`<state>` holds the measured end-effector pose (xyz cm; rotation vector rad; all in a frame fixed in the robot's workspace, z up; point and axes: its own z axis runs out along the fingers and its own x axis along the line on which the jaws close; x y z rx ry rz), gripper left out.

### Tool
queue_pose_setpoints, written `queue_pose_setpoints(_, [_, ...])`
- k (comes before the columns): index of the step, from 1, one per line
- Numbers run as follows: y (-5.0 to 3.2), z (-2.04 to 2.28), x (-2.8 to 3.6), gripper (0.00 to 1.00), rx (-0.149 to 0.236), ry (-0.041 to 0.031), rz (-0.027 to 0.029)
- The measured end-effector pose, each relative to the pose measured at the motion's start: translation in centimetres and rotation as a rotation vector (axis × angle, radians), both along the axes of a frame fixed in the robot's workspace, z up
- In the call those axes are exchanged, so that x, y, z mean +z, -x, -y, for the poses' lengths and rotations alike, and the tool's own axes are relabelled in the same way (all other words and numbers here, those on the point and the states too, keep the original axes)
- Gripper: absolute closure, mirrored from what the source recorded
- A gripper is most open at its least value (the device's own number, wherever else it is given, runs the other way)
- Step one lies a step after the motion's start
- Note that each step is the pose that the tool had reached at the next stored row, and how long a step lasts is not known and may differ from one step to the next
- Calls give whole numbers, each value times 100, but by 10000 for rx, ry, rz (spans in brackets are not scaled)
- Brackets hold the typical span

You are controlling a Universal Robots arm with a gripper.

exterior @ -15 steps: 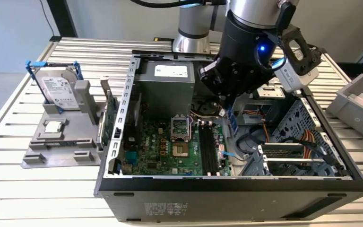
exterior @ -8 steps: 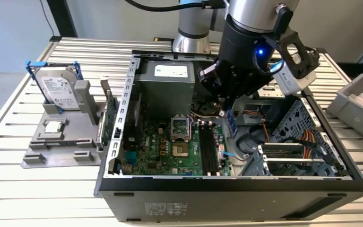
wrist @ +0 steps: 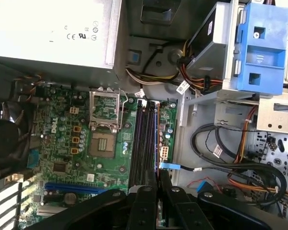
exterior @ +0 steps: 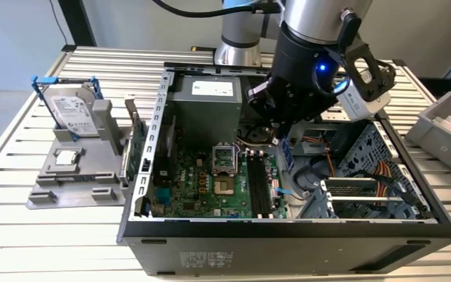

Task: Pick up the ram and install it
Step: 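Insert the ram into the slot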

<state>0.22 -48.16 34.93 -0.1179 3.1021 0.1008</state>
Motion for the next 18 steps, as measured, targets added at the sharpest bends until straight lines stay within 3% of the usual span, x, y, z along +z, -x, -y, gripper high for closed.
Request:
queue_pose_setpoints(8, [-65, 0, -19, 100, -294, 0, 0])
queue_pose_setpoints(18, [-68, 0, -49, 100, -512, 1, 0])
